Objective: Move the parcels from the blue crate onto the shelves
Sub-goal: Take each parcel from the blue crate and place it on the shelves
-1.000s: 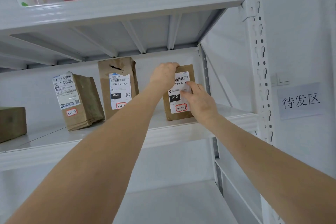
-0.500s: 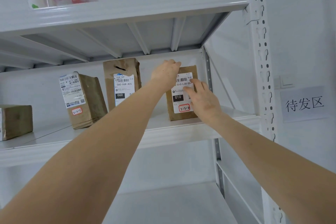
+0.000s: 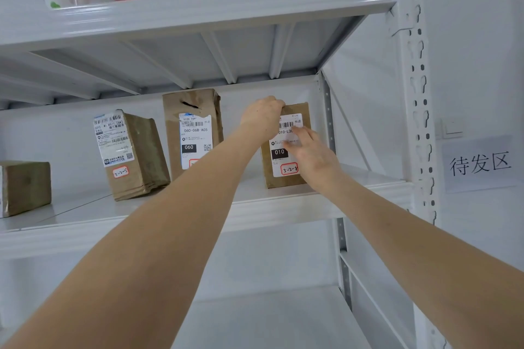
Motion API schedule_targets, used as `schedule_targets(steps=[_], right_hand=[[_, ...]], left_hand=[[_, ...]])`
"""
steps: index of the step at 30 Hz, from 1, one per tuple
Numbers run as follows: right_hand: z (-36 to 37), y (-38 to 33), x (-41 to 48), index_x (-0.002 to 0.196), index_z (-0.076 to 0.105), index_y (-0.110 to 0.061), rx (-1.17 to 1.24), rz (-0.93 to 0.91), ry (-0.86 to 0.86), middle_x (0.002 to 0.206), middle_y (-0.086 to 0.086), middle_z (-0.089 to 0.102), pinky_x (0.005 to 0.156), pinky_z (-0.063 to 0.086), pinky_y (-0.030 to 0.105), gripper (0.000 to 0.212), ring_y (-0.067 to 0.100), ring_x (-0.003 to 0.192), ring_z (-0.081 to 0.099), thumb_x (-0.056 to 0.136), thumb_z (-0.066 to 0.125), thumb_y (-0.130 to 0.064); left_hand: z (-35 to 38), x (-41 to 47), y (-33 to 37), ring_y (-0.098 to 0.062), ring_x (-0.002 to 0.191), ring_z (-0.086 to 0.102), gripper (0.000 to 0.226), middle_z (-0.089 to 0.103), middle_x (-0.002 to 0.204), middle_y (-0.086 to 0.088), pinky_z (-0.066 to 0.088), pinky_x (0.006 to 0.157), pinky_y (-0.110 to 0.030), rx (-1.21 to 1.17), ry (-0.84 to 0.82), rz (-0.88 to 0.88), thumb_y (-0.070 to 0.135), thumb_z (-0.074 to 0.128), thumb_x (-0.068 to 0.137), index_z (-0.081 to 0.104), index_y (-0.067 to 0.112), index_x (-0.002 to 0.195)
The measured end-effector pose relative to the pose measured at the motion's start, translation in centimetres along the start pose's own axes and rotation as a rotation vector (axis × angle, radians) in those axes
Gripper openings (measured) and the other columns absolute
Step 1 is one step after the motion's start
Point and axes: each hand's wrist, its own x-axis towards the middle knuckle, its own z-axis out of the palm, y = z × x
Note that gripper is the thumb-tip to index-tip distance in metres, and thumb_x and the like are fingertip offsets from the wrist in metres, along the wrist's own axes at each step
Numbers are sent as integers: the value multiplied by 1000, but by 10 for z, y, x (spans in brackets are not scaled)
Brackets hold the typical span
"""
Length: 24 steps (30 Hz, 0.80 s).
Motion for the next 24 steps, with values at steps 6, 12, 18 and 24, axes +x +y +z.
schedule_targets(steps=[6,12,18,24], right_hand=[[5,0,5,141,41,-12,-53,-11,-36,155,7,13,101,45,40,52,24,143,12,91,57,-10],[14,2,15,142,40,-11,-54,2,-77,157,8,9,105,42,43,52,26,145,6,92,55,-9],[21,4,21,142,39,-11,-60,6,-89,157,9,8,107,39,42,53,27,145,7,92,55,-9],[30,6,27,144,37,-12,-60,12,-101,158,10,5,110,36,44,56,28,147,2,91,56,-8]], left_hand=[[7,6,-4,-26,117,51,47,50,130,-6,47,93,-35,-6,-2,3,-2,50,88,49,14,132],[15,12,-9,-26,118,50,47,50,130,-6,46,93,-33,-16,-9,0,-2,50,88,49,13,133],[21,17,-11,-26,118,50,47,50,131,-6,46,92,-33,-22,-13,-9,-2,50,88,49,13,132],[26,20,-12,-26,118,50,46,49,132,-7,45,91,-33,-12,-19,-11,-2,49,89,48,13,132]])
